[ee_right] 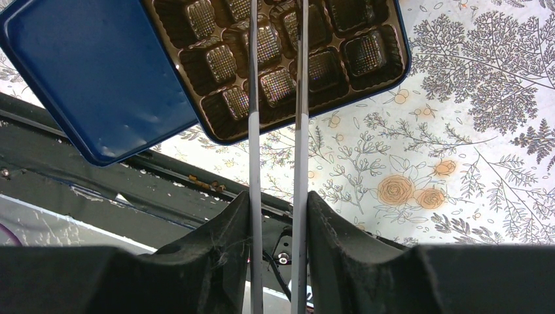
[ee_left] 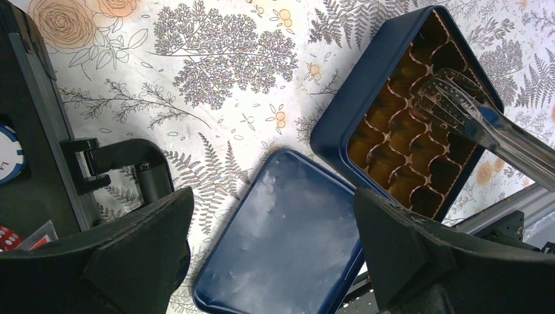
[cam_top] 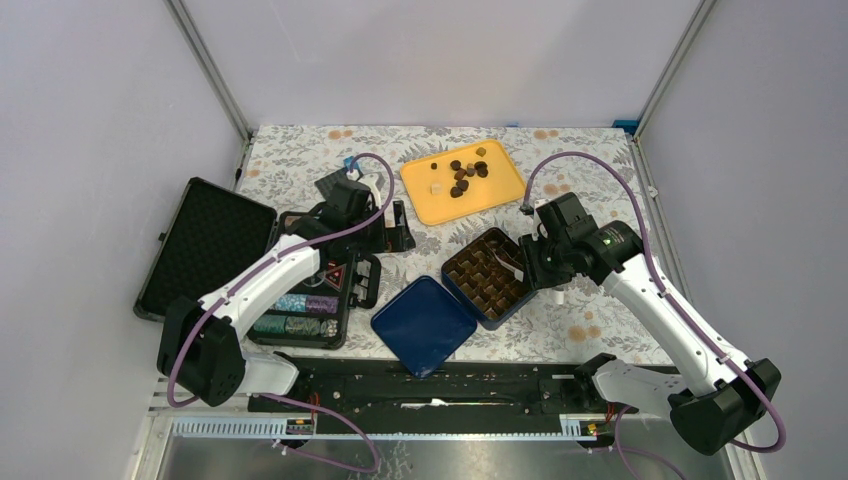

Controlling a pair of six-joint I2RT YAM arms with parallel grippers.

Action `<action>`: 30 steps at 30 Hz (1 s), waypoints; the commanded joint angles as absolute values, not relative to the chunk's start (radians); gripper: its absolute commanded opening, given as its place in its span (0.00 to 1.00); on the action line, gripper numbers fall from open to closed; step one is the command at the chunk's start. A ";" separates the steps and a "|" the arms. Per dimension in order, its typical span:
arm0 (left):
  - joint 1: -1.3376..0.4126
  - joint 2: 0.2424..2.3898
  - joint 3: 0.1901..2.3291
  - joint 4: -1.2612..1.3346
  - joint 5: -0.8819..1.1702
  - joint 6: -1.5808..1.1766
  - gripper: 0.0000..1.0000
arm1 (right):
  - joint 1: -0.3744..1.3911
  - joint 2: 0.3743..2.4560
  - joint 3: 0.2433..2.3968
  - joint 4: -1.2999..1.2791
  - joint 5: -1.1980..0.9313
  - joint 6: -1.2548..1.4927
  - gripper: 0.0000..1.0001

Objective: Pack the chocolate

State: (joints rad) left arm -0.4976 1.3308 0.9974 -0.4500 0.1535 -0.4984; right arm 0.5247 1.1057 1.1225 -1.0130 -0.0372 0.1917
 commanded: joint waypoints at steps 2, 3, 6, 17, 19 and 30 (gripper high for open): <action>-0.506 1.335 1.027 -0.400 0.162 -0.496 0.99 | 0.535 1.076 1.150 -1.010 -0.029 0.194 0.42; -0.507 1.336 1.030 -0.403 0.166 -0.494 0.99 | 0.535 1.074 1.150 -1.011 -0.030 0.194 0.42; -0.509 1.339 1.034 -0.406 0.161 -0.494 0.99 | 0.535 1.073 1.150 -1.009 -0.033 0.193 0.42; -0.514 1.341 1.031 -0.406 0.147 -0.500 0.99 | 0.535 1.073 1.257 -1.009 -0.006 0.189 0.13; -0.514 1.342 1.031 -0.406 0.146 -0.499 0.99 | 0.535 1.082 1.286 -0.968 0.035 0.197 0.14; -0.514 1.312 1.022 -0.425 0.108 -0.481 0.99 | 0.533 1.309 1.300 -0.573 0.138 0.226 0.23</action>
